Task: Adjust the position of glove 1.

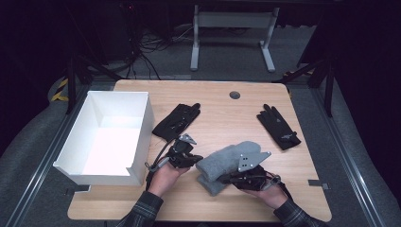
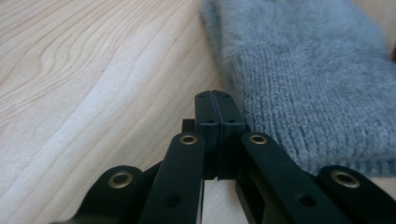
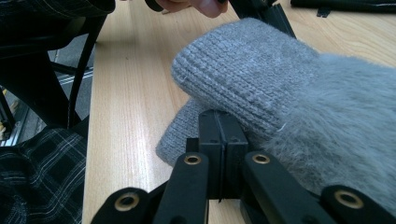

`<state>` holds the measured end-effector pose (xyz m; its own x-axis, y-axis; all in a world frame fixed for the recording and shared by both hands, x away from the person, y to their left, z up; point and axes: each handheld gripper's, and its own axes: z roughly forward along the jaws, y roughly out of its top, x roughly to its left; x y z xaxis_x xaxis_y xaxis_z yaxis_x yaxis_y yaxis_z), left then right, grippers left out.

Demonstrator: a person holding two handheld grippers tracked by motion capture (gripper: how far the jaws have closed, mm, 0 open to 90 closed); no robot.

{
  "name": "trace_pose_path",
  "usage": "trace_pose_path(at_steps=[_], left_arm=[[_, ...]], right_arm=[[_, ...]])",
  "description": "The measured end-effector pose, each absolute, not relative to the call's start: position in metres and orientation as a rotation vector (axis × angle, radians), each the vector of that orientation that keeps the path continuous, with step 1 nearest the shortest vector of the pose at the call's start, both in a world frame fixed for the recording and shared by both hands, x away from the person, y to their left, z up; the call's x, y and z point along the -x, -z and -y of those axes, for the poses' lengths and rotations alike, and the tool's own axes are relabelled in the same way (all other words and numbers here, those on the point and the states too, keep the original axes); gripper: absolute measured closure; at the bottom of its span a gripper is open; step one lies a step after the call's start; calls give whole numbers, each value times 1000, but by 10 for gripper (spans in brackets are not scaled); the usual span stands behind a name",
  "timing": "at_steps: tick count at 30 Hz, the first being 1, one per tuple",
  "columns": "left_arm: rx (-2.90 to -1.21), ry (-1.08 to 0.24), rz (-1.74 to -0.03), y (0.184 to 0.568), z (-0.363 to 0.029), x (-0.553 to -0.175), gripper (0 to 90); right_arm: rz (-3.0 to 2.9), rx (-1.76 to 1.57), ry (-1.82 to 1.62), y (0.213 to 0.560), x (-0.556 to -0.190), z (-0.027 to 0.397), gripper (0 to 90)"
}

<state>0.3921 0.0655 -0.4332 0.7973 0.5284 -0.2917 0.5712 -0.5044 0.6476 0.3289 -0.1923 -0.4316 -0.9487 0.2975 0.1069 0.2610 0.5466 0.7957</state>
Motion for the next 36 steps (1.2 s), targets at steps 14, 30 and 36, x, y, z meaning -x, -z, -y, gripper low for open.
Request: trace_pose_path(at_steps=[14,30,36], left_arm=[[-2257,63,-768,436,-59,-375,876],[-2290,58,-788,442,-55,-386,900],[-2319,81,-760,447,-48,-384,900]], right_arm=[[-2791,-487,-1318,440,-317,205,839],[-2656,-777,-1115,444,-343,272,900],[-2636,-809,-1098,449,-357,274,900]])
